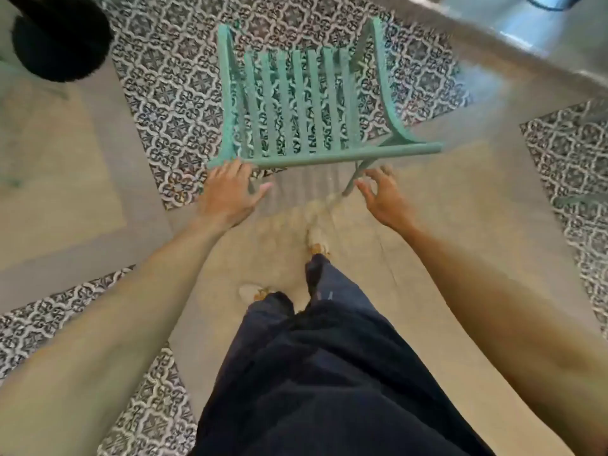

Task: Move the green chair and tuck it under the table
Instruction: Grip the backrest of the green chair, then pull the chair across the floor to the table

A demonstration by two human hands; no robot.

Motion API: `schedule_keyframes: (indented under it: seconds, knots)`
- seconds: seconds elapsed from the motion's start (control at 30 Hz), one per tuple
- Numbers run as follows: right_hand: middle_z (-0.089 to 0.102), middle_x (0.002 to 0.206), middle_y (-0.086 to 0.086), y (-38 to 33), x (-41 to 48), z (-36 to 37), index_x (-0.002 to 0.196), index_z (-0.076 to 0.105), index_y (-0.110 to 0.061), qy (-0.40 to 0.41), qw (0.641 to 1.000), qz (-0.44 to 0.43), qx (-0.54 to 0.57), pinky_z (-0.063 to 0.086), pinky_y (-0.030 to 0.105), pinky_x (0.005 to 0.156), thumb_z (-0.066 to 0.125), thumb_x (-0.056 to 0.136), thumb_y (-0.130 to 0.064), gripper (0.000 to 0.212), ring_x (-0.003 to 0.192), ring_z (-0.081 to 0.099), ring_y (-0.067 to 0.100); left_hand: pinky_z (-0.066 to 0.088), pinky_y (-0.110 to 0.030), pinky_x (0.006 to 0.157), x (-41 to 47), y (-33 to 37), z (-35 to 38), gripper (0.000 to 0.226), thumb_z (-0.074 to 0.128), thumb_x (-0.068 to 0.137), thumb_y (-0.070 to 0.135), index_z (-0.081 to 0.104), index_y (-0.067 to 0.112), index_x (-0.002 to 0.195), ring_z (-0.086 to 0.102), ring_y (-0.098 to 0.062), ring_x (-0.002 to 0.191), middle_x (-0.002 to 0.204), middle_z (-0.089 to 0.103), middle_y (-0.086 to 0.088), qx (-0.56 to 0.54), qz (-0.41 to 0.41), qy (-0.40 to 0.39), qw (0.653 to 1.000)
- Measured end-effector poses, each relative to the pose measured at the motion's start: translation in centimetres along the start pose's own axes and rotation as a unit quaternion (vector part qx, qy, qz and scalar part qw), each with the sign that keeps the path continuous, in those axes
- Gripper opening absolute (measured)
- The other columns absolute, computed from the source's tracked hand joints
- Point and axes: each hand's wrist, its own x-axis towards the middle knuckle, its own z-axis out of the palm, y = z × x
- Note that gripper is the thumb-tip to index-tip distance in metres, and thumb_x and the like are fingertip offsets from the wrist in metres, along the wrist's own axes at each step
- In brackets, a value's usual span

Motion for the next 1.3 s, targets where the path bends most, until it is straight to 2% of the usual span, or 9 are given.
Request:
schedule_keyframes:
  seconds: [0.1,0.17,0.37,0.5,0.6,0.77,0.87,0.97,1.3]
  knots:
    - [0.058,0.130,0.023,3.5,1.7,-2.1,0.122,0.065,-0.001,0.104,0.990,-0.018,-0.096,0.042,0.052,0.107,0.057,0.106,-0.036,0.039,0.122,0.053,0.045,0.037,-0.047,0.100,2.8,0.2,1.4,0.060,0.053,0.100,0.059,0.064,0.005,0.124,0.056,-0.036,0.119,0.123,0.062,-0.017,-0.001,0.013,0.036,0.999]
    - [0.058,0.131,0.022,4.8,3.0,-3.6,0.122,0.065,-0.003,0.139,0.979,-0.043,-0.144,0.039,0.050,0.106,0.056,0.104,-0.042,0.043,0.121,0.054,0.044,0.036,-0.048,0.101,4.4,-0.2,2.3,0.063,0.049,0.101,0.060,0.062,0.004,0.127,0.054,-0.037,0.120,0.126,0.060,-0.018,0.000,0.001,0.052,0.999]
    - [0.055,0.138,0.018,7.0,7.2,-3.9,0.133,0.061,-0.011,0.079,0.968,-0.066,-0.231,0.033,0.047,0.105,0.039,0.107,-0.062,0.062,0.124,0.051,0.038,0.033,-0.051,0.087,5.0,-1.8,5.9,0.057,0.039,0.106,0.063,0.050,0.007,0.108,0.047,-0.036,0.104,0.111,0.053,-0.021,0.078,-0.060,0.113,0.989]
    - [0.060,0.117,0.018,8.4,7.2,-2.1,0.114,0.064,-0.006,0.142,0.963,-0.098,-0.208,0.039,0.048,0.098,0.053,0.103,-0.063,0.059,0.105,0.056,0.037,0.028,-0.047,0.087,5.1,-1.8,7.1,0.053,0.037,0.105,0.067,0.040,0.014,0.102,0.039,-0.029,0.097,0.104,0.044,-0.014,0.048,-0.084,0.128,0.987]
    - [0.060,0.111,0.016,8.7,7.8,-0.8,0.108,0.063,-0.007,0.178,0.962,-0.091,-0.185,0.041,0.047,0.097,0.057,0.100,-0.065,0.059,0.100,0.056,0.035,0.025,-0.044,0.087,5.2,-2.1,7.6,0.057,0.041,0.103,0.070,0.040,0.013,0.102,0.038,-0.028,0.096,0.105,0.044,-0.013,0.039,-0.088,0.141,0.985]
    - [0.057,0.112,0.013,9.8,8.1,0.2,0.108,0.056,-0.013,0.220,0.952,-0.091,-0.194,0.042,0.047,0.099,0.050,0.102,-0.070,0.057,0.101,0.046,0.028,0.024,-0.043,0.088,5.2,-1.4,8.2,0.055,0.038,0.107,0.063,0.044,0.009,0.104,0.032,-0.025,0.096,0.105,0.048,-0.016,0.032,-0.055,0.155,0.986]
    - [0.057,0.113,0.014,10.1,8.2,0.8,0.108,0.056,-0.013,0.232,0.951,-0.090,-0.182,0.042,0.047,0.100,0.051,0.101,-0.071,0.058,0.102,0.049,0.030,0.025,-0.044,0.087,5.3,-1.4,8.3,0.058,0.038,0.105,0.066,0.045,0.008,0.104,0.035,-0.025,0.095,0.105,0.047,-0.016,0.028,-0.050,0.159,0.986]
    - [0.057,0.112,0.014,10.3,8.2,1.1,0.109,0.053,-0.014,0.256,0.948,-0.092,-0.164,0.040,0.045,0.102,0.054,0.098,-0.073,0.060,0.102,0.042,0.026,0.025,-0.043,0.085,5.3,-1.2,8.5,0.062,0.044,0.101,0.071,0.044,0.010,0.102,0.036,-0.026,0.093,0.103,0.047,-0.015,0.032,-0.046,0.178,0.982]
    - [0.057,0.106,0.011,11.7,9.6,1.4,0.109,0.041,-0.021,0.266,0.940,-0.121,-0.174,0.041,0.045,0.097,0.052,0.097,-0.075,0.056,0.097,0.046,0.027,0.027,-0.043,0.085,5.8,-0.7,9.7,0.064,0.047,0.099,0.073,0.045,0.009,0.102,0.036,-0.026,0.091,0.101,0.049,-0.015,0.035,-0.064,0.219,0.973]
